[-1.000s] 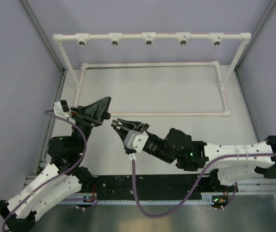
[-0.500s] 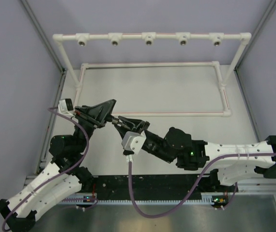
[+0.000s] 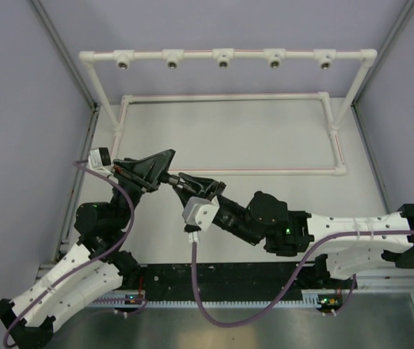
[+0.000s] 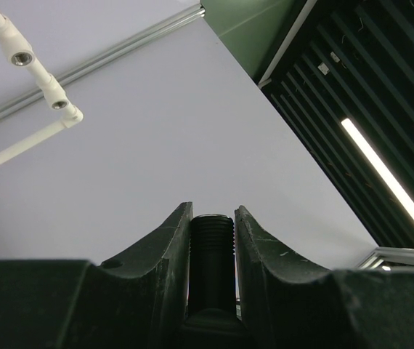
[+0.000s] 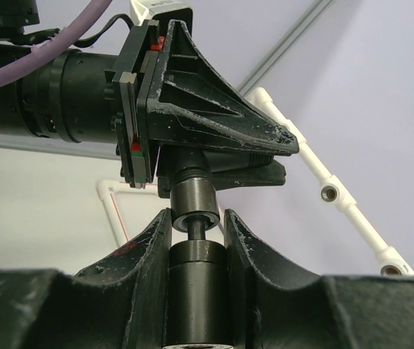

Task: Install the water faucets
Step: Pick up the adaptor at the center of the board, then install the water faucet onto the adaptor.

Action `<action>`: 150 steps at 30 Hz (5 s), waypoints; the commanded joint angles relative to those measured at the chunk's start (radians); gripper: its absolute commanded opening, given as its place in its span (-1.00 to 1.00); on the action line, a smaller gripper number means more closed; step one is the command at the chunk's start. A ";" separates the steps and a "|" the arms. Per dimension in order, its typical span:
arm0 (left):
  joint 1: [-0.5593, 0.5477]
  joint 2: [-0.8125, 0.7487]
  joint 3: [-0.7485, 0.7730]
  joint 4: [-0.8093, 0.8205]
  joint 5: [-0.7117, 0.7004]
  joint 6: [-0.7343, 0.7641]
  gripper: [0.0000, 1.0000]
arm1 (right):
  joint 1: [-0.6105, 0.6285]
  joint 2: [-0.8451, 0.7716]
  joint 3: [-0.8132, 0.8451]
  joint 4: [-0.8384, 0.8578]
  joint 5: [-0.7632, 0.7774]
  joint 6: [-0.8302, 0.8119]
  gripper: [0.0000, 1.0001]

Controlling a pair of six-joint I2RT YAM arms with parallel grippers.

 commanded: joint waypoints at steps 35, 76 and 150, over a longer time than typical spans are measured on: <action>0.001 0.086 0.136 -0.015 0.231 0.057 -1.00 | 0.061 0.011 0.092 -0.046 -0.024 -0.169 -1.00; 0.001 0.095 0.096 0.054 0.241 0.051 -1.00 | 0.095 0.062 0.089 0.266 0.156 0.043 -1.00; 0.001 0.333 0.051 0.752 0.721 0.163 -1.00 | -0.258 -0.110 0.158 0.059 -0.533 1.385 -1.00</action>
